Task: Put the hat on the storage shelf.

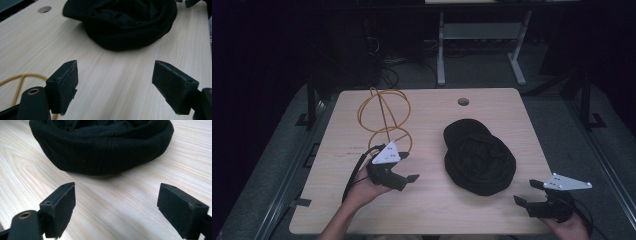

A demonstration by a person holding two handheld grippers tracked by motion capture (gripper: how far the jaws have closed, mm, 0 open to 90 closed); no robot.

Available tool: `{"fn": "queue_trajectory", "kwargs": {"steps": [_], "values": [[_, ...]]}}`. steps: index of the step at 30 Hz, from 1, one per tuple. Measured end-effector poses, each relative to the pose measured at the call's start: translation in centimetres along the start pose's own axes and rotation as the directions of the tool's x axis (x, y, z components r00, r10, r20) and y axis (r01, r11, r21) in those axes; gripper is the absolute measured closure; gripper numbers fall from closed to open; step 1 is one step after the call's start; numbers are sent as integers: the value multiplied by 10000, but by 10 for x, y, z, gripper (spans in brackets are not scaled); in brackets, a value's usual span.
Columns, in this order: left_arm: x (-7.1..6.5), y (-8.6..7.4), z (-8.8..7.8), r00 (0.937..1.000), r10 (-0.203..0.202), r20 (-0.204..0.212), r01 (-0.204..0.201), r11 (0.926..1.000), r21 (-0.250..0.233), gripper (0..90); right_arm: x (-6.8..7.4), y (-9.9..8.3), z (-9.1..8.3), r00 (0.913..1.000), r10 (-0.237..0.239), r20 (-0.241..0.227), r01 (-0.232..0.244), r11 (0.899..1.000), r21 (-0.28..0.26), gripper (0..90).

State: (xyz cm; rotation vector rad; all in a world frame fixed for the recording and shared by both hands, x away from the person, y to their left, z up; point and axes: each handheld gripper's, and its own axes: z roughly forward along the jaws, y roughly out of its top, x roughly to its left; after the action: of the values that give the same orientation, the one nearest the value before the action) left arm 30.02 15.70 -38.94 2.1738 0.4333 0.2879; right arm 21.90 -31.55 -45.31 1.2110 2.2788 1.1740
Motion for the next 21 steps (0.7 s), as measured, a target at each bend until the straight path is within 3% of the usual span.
{"fn": "queue_trajectory", "kwargs": {"steps": [11,21], "values": [[-5,29,33,9954,473,835,-494,9985,236,213,1,1,0,9999,-33,-121,33,10000,-21,147],[-14,52,66,9803,913,1750,-1017,9935,513,216,0,2,-1,9998,25,-206,-28,9999,-119,147]]}}
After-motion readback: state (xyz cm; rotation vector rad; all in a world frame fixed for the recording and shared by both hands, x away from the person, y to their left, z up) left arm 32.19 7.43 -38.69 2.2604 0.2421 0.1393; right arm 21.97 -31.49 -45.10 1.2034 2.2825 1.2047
